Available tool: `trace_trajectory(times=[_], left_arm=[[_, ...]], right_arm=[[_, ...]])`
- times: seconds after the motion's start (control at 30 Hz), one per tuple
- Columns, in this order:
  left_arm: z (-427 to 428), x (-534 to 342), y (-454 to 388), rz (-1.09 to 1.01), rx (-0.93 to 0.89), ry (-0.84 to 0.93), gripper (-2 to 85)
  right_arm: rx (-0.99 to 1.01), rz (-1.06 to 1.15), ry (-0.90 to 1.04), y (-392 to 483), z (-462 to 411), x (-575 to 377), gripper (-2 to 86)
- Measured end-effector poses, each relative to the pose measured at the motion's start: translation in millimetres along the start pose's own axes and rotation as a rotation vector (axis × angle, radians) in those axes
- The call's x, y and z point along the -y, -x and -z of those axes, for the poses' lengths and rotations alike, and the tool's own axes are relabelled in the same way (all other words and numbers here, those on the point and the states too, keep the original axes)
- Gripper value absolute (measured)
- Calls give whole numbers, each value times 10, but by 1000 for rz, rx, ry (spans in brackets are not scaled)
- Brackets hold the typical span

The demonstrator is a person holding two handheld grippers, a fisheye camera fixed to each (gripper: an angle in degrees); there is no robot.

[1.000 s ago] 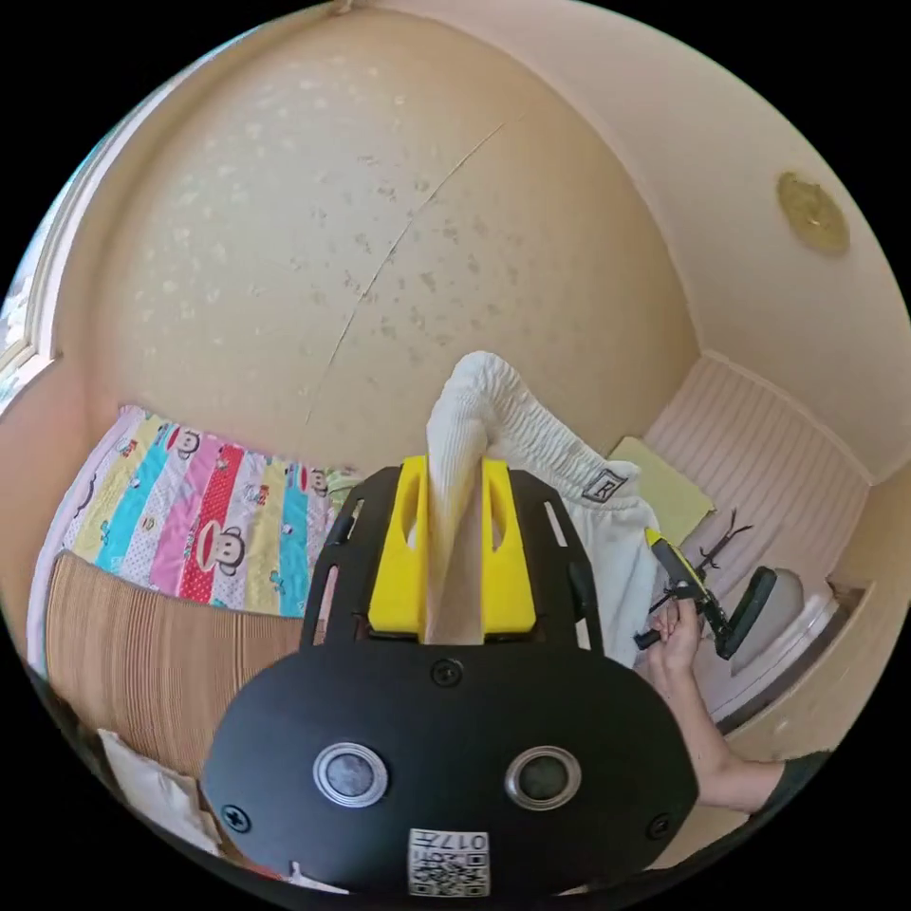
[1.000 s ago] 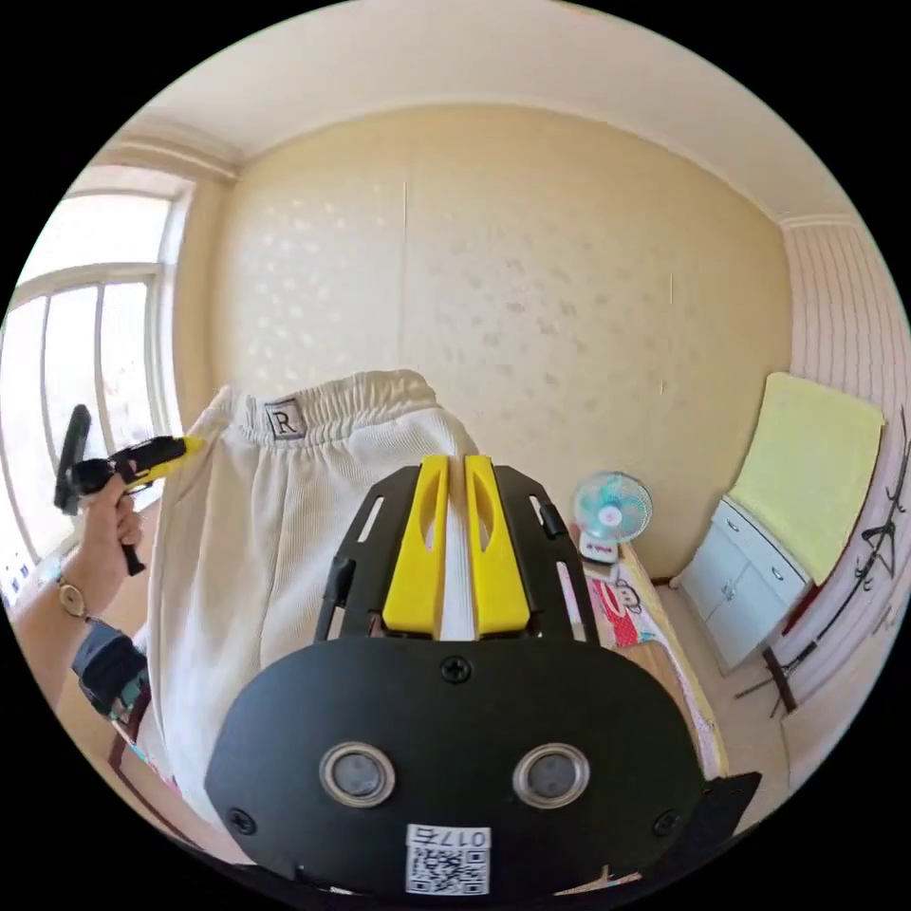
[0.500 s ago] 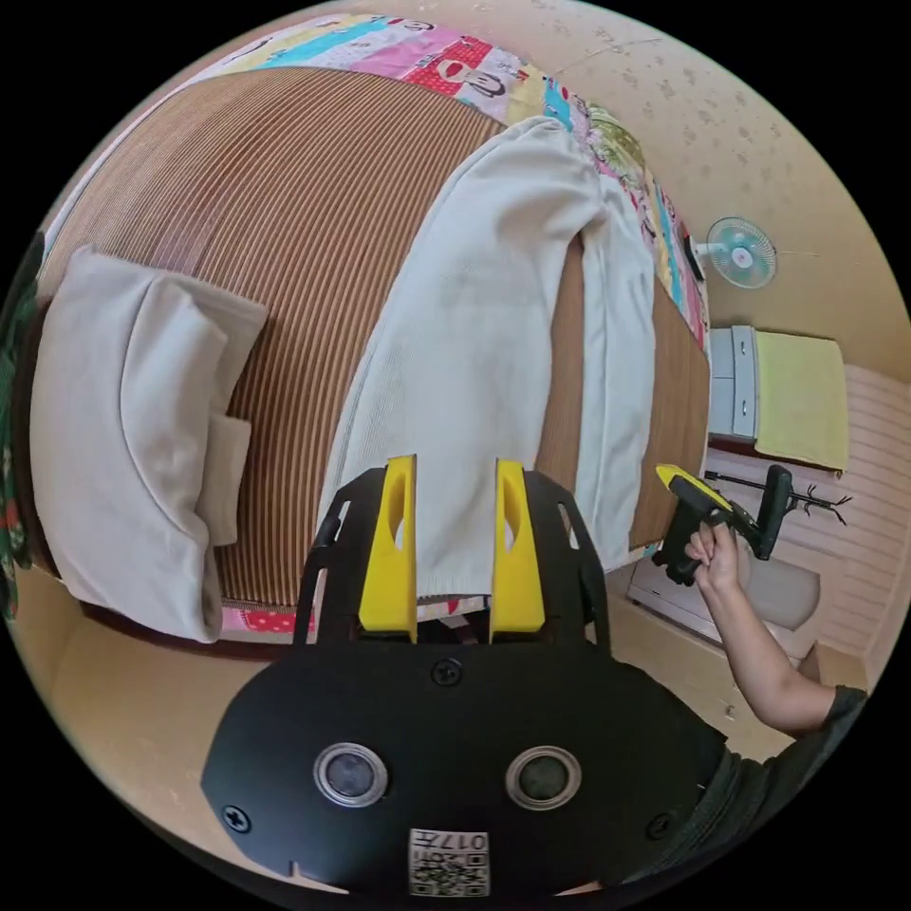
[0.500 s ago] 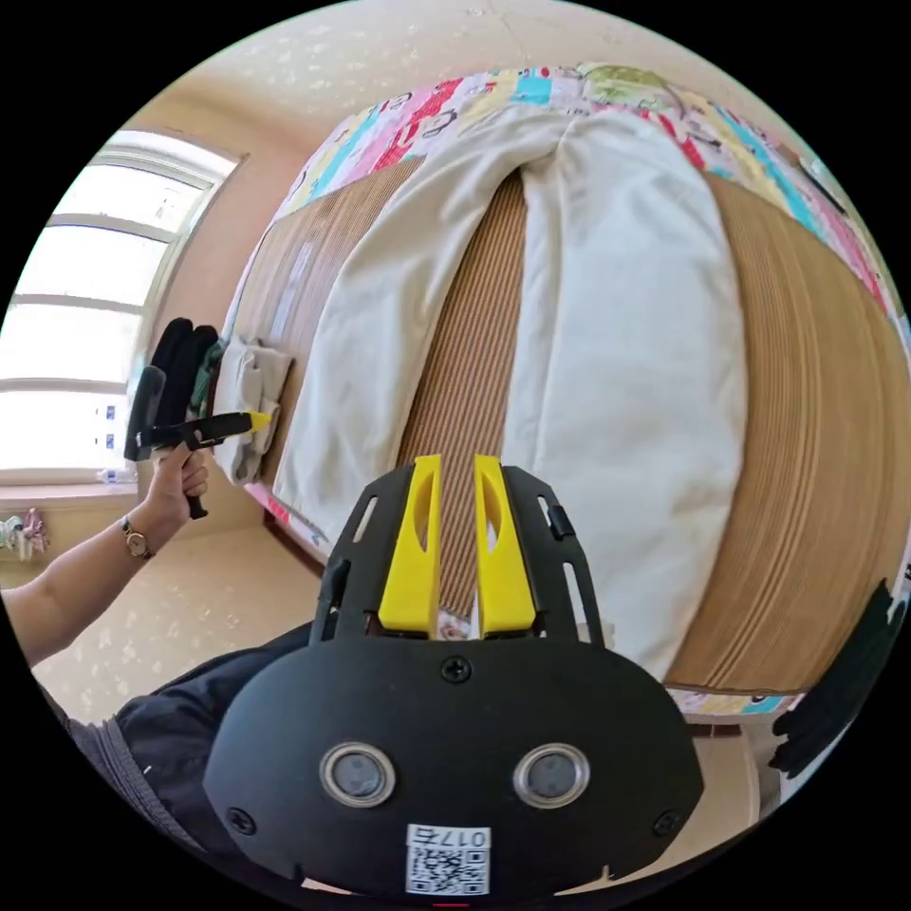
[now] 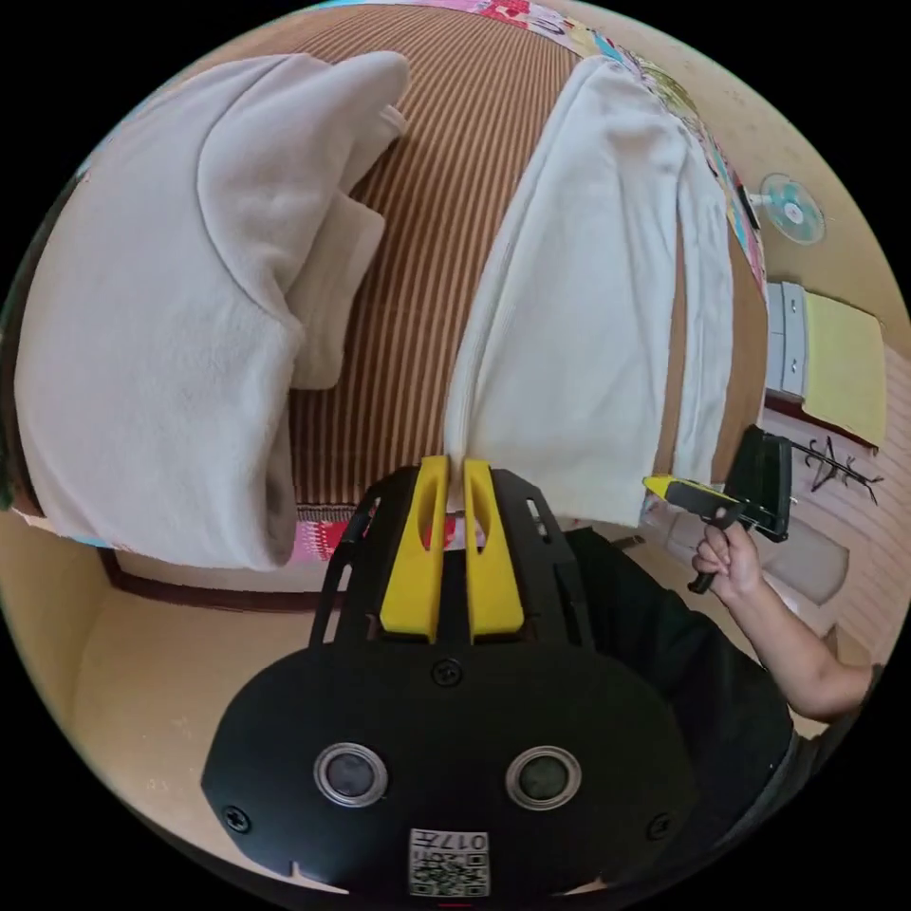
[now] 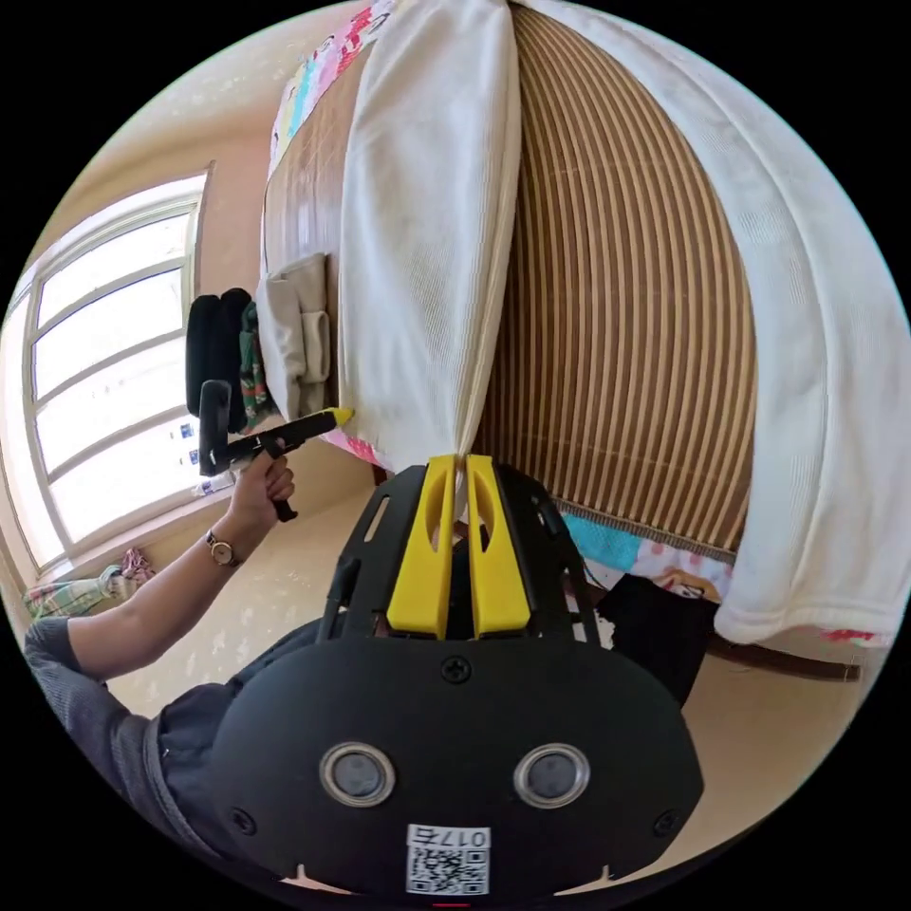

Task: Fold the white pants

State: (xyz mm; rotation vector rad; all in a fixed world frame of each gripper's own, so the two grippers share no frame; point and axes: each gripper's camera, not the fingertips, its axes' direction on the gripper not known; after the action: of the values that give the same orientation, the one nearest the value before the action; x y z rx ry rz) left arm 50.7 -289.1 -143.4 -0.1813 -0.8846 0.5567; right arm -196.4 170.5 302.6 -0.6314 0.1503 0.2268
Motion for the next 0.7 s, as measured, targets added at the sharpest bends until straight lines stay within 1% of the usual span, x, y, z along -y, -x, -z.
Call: trace_trajectory(times=[0.03,0.07,0.1,0.13,0.2,0.27,0.3,0.37,0.43,0.5,0.57,0.63,0.7], left_arm=[[84,-183,-5,-17,-31,-32,26],[145,-300,0,-8,-21,-68,24],[237,-534,26,5,-48,-139,21],[234,-727,96,59,-104,-170,19],[125,-947,181,143,-172,-198,20],[-1,-1100,221,226,-109,-186,14],[-27,-1168,235,273,-53,-176,31],[67,-1245,181,303,-11,-231,62],[221,-1217,-57,273,-24,-304,80],[184,-1087,-367,211,-90,-318,90],[-27,-865,-826,78,-127,-271,95],[-516,-587,-1485,-81,-123,-174,98],[-975,-409,-1912,-157,-152,-86,102]], right_arm=[[-15,31,-19,22,106,-110,31],[-10,50,-23,9,173,-200,31],[11,58,-17,-9,181,-233,31],[38,51,7,-65,154,-276,31],[16,8,39,-161,78,-289,33],[-2,-47,35,-287,141,-256,39],[2,-47,29,-313,190,-256,41],[-38,-23,-9,-420,463,-324,52],[-118,-47,-51,-604,742,-426,66],[-169,-126,-129,-921,1085,-570,74],[-200,-246,-224,-1425,1499,-770,81],[-227,-336,-257,-1805,1729,-887,88],[-218,-385,-257,-2143,1865,-947,95]])
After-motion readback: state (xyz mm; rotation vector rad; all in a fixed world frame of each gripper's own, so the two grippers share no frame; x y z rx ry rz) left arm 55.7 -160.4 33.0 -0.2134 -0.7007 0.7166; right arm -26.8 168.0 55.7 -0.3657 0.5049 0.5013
